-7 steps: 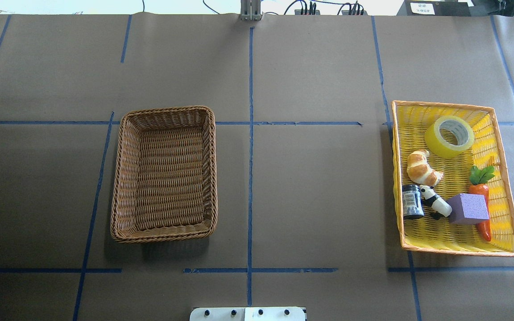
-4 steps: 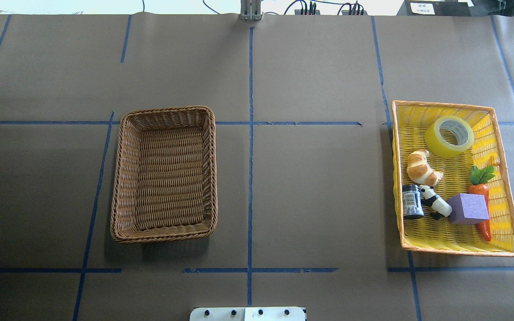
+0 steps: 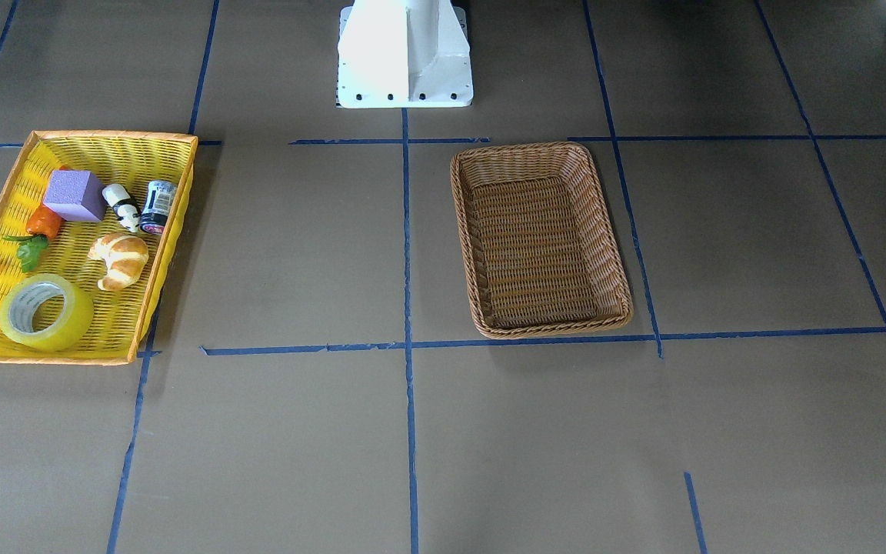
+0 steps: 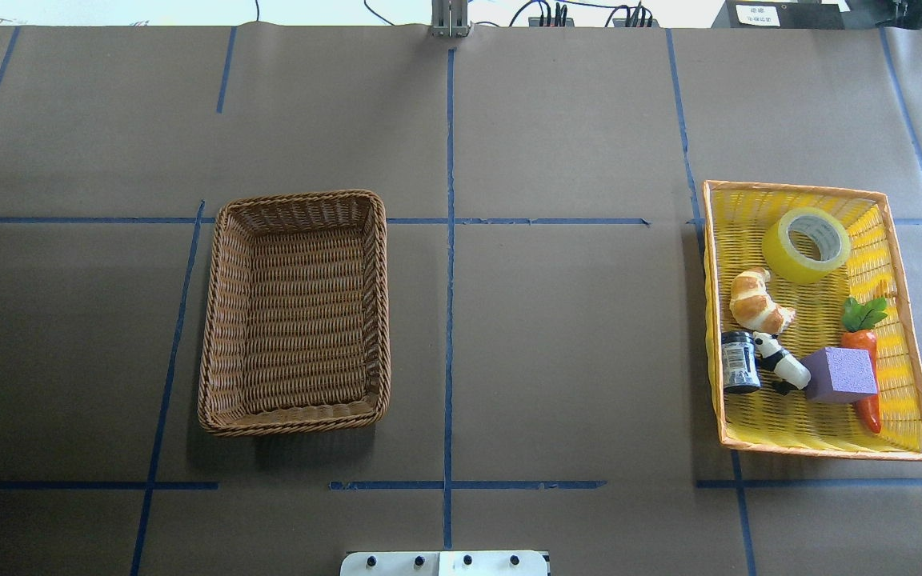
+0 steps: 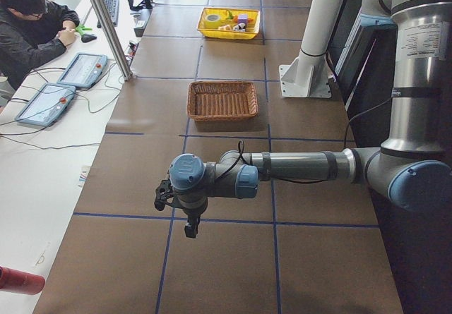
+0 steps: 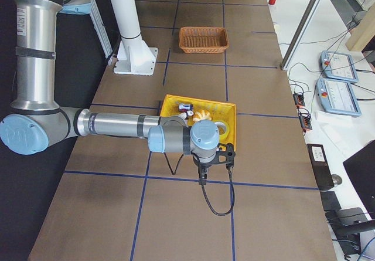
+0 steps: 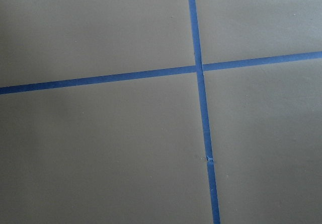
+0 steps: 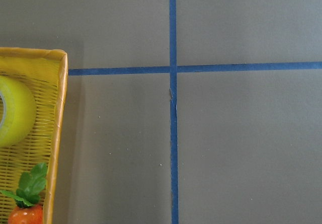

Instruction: Move tape to another basket

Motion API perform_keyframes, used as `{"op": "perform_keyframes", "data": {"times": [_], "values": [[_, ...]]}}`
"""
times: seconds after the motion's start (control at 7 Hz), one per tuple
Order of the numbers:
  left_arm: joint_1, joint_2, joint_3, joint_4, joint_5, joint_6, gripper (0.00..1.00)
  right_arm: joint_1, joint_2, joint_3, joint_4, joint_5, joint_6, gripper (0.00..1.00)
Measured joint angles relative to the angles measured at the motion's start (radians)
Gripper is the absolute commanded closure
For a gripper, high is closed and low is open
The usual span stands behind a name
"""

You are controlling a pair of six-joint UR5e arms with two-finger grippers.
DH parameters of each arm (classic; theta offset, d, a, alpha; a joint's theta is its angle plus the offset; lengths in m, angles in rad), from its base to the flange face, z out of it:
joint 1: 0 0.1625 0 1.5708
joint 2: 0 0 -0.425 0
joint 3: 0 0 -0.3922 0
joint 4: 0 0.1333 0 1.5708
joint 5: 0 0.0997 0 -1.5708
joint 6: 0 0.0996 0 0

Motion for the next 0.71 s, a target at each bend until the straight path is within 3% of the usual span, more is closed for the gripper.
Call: {"op": "perform_keyframes", "data": {"times": [0.29, 0.71], "values": [[-0.001, 0.001, -0.01, -0.001, 0.0, 0.0, 0.0, -0.014, 0.048, 0.01, -0.008, 0.003, 0.026, 0.0], [-0.002, 0.001, -0.024, -0.002, -0.001, 0.001, 0.0, -0.118, 0.142, 0.046, -0.009, 0.013, 0.212, 0.0]]}}
